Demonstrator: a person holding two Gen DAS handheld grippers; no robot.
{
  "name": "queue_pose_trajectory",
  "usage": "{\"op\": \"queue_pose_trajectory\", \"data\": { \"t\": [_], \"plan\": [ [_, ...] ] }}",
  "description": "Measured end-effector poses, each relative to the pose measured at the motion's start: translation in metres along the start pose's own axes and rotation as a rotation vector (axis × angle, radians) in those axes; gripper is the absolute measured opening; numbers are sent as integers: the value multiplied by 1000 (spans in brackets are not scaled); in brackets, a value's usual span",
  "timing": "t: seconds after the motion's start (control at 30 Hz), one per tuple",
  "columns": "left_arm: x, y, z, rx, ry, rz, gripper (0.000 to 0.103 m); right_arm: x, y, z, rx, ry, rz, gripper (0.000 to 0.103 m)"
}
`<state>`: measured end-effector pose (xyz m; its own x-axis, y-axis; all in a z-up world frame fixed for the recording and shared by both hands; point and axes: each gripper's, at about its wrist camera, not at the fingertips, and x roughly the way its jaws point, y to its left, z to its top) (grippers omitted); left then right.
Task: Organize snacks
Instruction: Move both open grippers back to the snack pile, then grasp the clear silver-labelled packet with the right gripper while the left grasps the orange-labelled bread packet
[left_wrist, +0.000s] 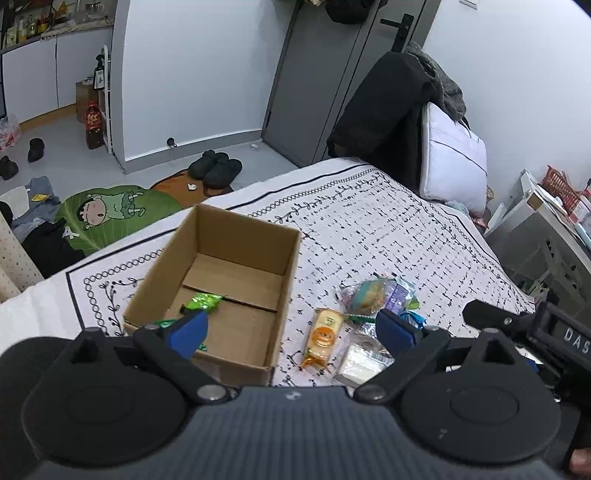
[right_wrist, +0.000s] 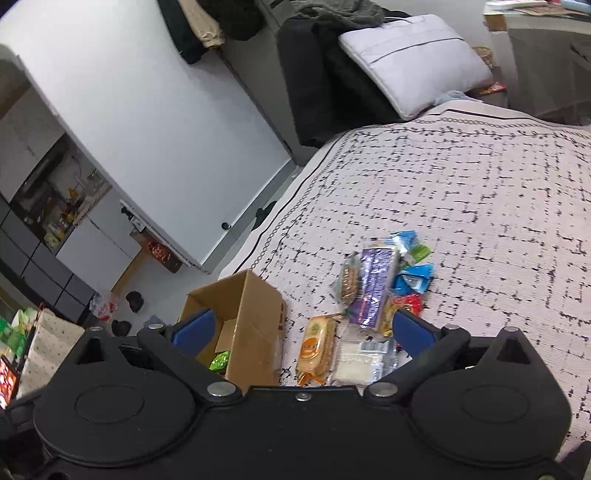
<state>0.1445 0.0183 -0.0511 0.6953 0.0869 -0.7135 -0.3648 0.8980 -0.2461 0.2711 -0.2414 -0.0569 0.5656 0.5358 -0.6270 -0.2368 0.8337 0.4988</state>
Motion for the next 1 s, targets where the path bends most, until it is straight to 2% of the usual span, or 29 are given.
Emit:
{"op": "queue_pose_trajectory", "data": {
  "t": [0.17, 0.37, 0.47, 0.5, 0.63, 0.8, 0.87, 1.0],
  "plan": [
    [8, -14, -7, -6, 15, -5, 97, 0, -20, 5, 61, 6, 8, 103],
    [22, -30, -20, -17, 24, -25, 96, 9, -43, 4, 125, 21, -20, 103],
    [33, -37, -24, -17, 41, -19, 94, 15, -55, 2, 170, 39, -18, 100],
    [36, -38, -26, -18, 44, -20, 94, 17, -58, 2, 182, 45, -20, 96],
    [49, -45, -32, -6, 49, -24, 86, 24, -72, -2, 251, 75, -24, 84],
    [66, -54, -37, 18, 64, -24, 73, 35, -84, -6, 303, 109, -30, 80],
    [74, -56, -39, 29, 72, -21, 64, 41, -85, -9, 308, 129, -36, 76],
    [87, -60, -43, 48, 84, -14, 55, 57, -87, -16, 328, 178, -27, 68]
  ]
}}
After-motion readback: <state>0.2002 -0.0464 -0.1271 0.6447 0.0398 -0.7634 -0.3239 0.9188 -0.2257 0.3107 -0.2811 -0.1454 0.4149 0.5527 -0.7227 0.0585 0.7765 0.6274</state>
